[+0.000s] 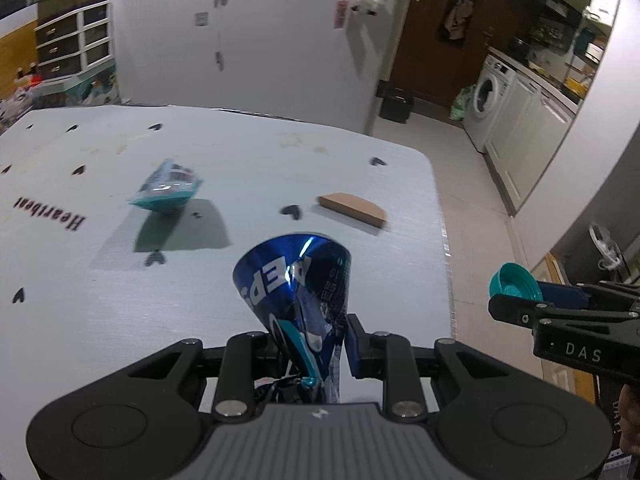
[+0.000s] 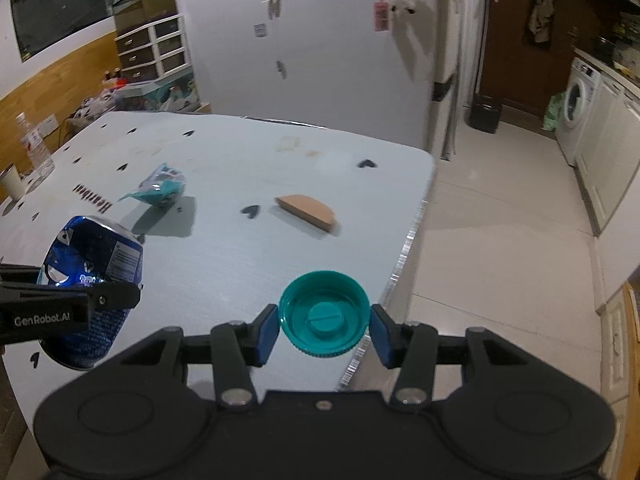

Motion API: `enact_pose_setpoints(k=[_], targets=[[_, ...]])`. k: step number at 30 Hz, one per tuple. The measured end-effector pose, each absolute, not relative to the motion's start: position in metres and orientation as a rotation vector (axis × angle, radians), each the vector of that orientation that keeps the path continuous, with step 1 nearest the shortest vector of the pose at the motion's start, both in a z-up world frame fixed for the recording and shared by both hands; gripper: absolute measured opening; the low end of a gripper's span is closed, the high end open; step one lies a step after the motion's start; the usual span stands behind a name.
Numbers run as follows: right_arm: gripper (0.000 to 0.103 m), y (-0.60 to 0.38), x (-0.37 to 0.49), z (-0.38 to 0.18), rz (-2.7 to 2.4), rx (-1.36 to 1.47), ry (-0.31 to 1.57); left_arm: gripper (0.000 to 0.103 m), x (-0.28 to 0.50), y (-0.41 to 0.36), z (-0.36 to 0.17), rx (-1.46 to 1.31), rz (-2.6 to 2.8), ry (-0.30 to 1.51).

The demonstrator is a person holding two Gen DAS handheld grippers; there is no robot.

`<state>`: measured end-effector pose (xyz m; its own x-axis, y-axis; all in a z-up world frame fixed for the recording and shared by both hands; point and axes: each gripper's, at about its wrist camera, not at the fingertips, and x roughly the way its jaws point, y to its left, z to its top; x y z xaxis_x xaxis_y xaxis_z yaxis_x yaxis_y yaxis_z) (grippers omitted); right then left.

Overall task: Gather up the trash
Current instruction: 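Carry the blue can and teal cap over the trash bin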

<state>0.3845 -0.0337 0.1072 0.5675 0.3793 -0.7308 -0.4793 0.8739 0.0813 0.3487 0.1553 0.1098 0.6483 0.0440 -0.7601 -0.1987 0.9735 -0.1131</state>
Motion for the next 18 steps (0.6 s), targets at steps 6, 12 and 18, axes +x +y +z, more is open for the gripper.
enact_pose_setpoints(k=[6,12,18], targets=[[0.049,-0.085,0.384,0.104,0.459,-0.112,0.829,0.028,0.355,0.108,0.109,-0.167,0.097,0.868],[0.049,-0.145,0.385,0.096,0.407,-0.091,0.849,0.028,0.366,0.051,0.101,-0.147,0.04,0.894],[0.049,-0.204,0.385,0.082,0.352,-0.063,0.881,0.028,0.381,-0.008,0.085,-0.116,-0.031,0.933]])
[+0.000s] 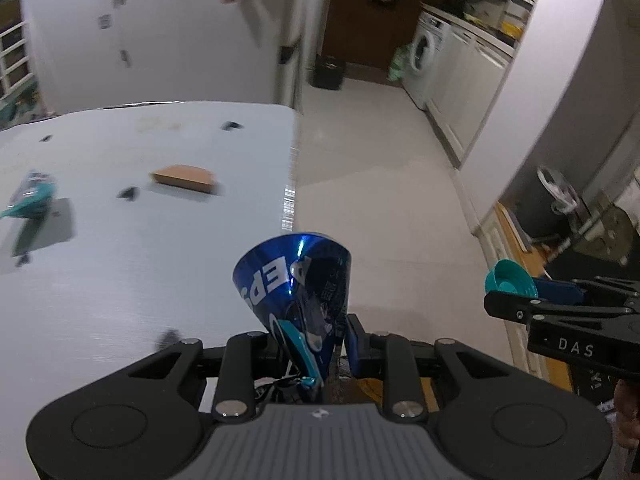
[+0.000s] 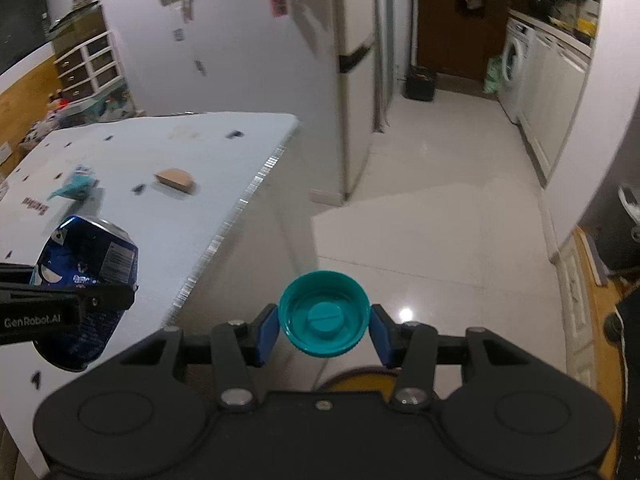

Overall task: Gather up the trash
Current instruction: 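Carry the blue can and teal cap over the trash bin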

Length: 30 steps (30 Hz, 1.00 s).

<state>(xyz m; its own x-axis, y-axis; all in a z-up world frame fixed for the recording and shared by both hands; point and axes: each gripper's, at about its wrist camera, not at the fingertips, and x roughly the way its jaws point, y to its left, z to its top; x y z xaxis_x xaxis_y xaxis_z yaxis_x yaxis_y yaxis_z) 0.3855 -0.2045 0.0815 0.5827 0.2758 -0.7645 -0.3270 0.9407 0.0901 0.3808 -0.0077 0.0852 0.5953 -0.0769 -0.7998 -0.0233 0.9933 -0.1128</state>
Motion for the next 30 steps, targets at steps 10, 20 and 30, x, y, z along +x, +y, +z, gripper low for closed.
enact_pose_setpoints(k=[10,20,30], targets=[[0.049,-0.289,0.38,0.038,0.247,0.002,0.975,0.028,0.399,-0.085,0.036,-0.056,-0.151,1.049],[0.049,-0.341,0.369,-0.032,0.165,0.087,1.136,0.028,0.428,-0.127,-0.052,-0.016,-0.226,1.248],[0.049,-0.343,0.368,-0.098,0.176,0.115,1.27,0.028,0.462,-0.147,-0.145,0.003,-0.26,1.438]])
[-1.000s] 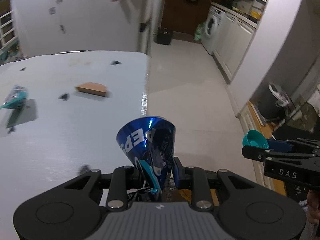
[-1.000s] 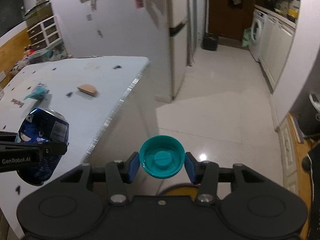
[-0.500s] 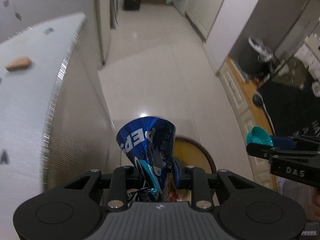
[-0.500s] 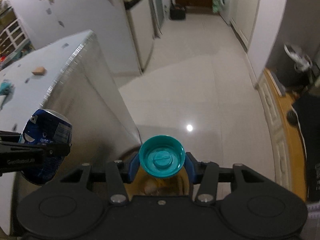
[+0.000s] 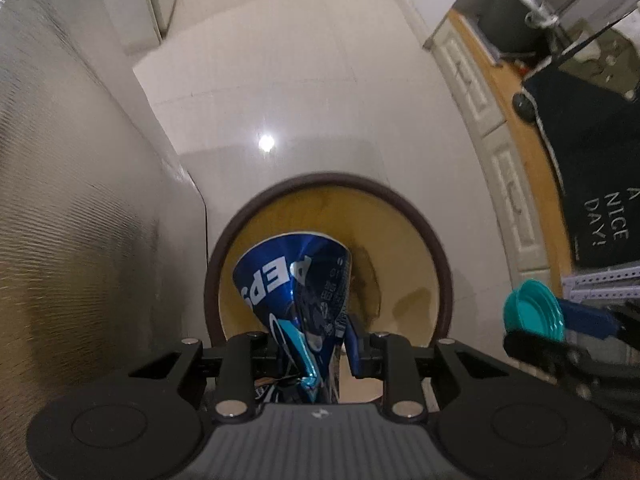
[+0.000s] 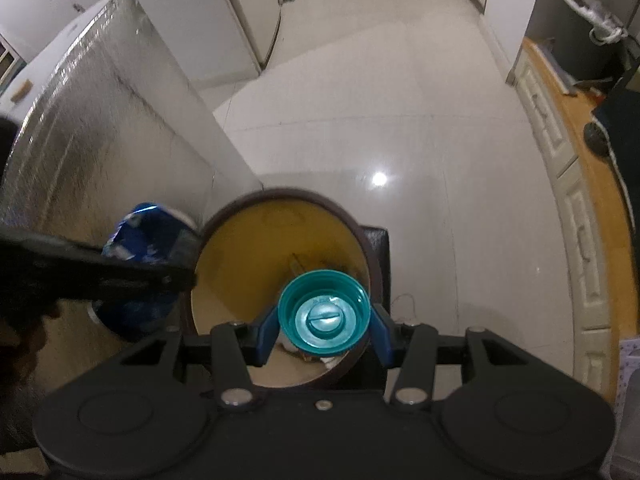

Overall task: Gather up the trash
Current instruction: 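Carry the blue can and teal cap over the trash bin, then open the left tool and the right tool to drop both items into the bin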

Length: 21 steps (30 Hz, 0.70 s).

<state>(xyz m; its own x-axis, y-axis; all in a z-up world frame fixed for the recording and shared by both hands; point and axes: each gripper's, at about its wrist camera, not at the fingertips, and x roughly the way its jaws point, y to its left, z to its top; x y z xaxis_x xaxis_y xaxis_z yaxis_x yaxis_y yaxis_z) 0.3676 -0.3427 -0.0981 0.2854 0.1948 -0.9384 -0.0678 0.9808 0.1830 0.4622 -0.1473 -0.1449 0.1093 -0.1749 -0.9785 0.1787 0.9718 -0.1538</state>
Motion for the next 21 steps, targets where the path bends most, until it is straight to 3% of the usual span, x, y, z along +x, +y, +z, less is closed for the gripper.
enact_pose_setpoints(k=[18,21], targets=[[0.05,-0.339,0.371,-0.13,0.193,0.136,1.336,0.03,0.49,-0.157,-0.219,0.09,-0.211,1.512],[0.05,-0.338,0.374,-0.135,0.196,0.138,1.339,0.047,0.491,-0.155,-0.224,0.093,-0.203,1.522]])
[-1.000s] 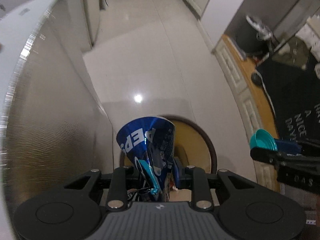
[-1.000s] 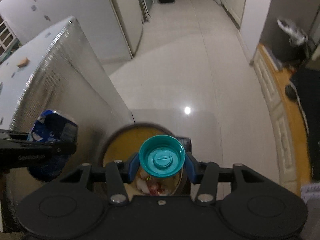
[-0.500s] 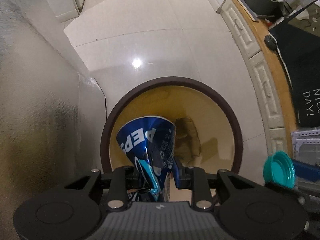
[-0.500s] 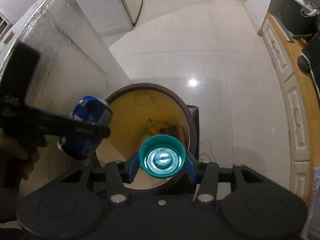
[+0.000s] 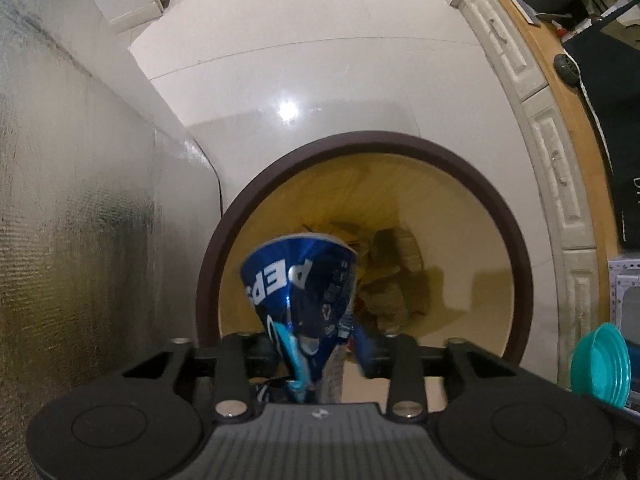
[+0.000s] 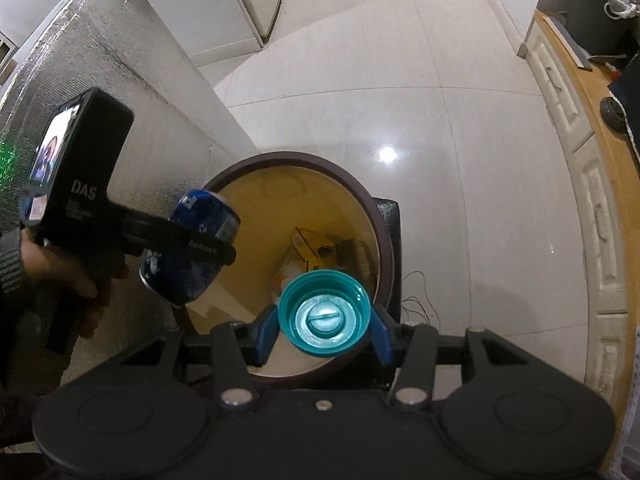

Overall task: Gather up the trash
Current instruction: 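Open the left tool and the right tool to drop both items into the bin, then move both open tools away from the bin back toward the table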

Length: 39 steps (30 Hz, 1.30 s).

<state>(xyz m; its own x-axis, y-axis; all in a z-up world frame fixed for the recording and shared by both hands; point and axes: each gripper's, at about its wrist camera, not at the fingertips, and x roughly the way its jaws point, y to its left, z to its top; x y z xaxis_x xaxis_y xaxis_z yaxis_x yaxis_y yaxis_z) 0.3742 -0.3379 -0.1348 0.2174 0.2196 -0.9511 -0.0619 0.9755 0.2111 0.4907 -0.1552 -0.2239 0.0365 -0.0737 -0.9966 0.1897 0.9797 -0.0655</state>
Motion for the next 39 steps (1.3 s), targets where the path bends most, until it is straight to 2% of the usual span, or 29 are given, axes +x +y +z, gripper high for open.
enact_pose_setpoints(k=[1,17,19,21,32,39], targets=[[0.05,-0.338,0.375,-0.137,0.196,0.14,1.341,0.052,0.49,-0.153,-0.223,0.083,-0.198,1.514],[0.051,-0.298,0.399,-0.163,0.307,0.188,1.402,0.053,0.472,-0.108,-0.19,-0.06,-0.131,1.418],[0.054,-0.295,0.4,-0.167,0.319,0.203,1.42,0.053,0.468,-0.104,-0.187,-0.071,-0.122,1.416],[0.063,-0.292,0.398,-0.168,0.316,0.202,1.429,0.053,0.465,-0.1,-0.186,-0.079,-0.115,1.419],[0.063,-0.301,0.383,-0.163,0.289,0.171,1.439,0.053,0.451,-0.099,-0.176,-0.072,-0.142,1.42],[0.071,-0.317,0.368,-0.142,0.257,0.171,1.389,0.055,0.441,-0.097,-0.159,-0.086,-0.154,1.391]])
